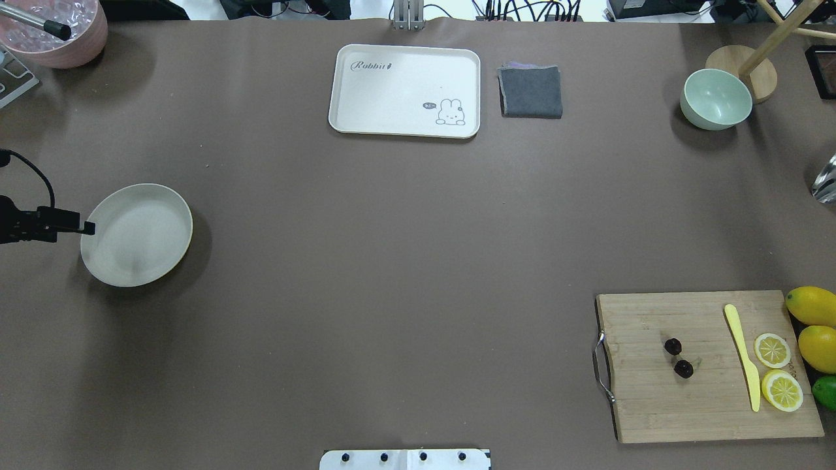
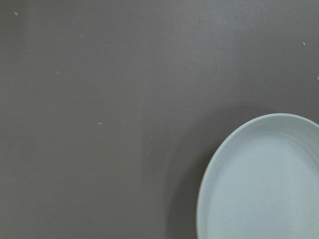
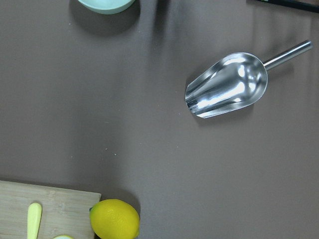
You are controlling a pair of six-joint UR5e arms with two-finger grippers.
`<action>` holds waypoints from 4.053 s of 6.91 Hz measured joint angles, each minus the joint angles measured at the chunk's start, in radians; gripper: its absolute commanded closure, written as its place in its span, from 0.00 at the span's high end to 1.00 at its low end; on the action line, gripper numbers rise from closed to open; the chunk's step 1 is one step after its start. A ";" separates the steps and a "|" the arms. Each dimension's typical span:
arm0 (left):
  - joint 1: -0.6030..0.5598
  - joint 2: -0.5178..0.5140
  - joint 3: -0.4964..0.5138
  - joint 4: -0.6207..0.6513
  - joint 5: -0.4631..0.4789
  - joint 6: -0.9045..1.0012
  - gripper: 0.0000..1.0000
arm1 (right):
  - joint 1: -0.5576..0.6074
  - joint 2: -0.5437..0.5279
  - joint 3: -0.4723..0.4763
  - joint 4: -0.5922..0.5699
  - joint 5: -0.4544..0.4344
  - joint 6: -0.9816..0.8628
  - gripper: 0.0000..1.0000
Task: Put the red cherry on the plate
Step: 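Lower the left gripper to the rim of the white plate and grip it, then drag the white plate with the left gripper toward the table center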
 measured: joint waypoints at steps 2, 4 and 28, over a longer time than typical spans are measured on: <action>0.036 -0.002 0.024 -0.050 0.041 -0.030 0.41 | 0.000 0.000 0.002 0.000 -0.001 0.000 1.00; 0.065 0.001 0.029 -0.078 0.094 -0.044 0.00 | 0.000 -0.004 0.007 0.000 0.000 0.000 1.00; 0.540 -0.523 -0.144 0.388 0.423 -0.417 0.00 | 0.017 -0.061 0.063 0.002 0.006 0.000 1.00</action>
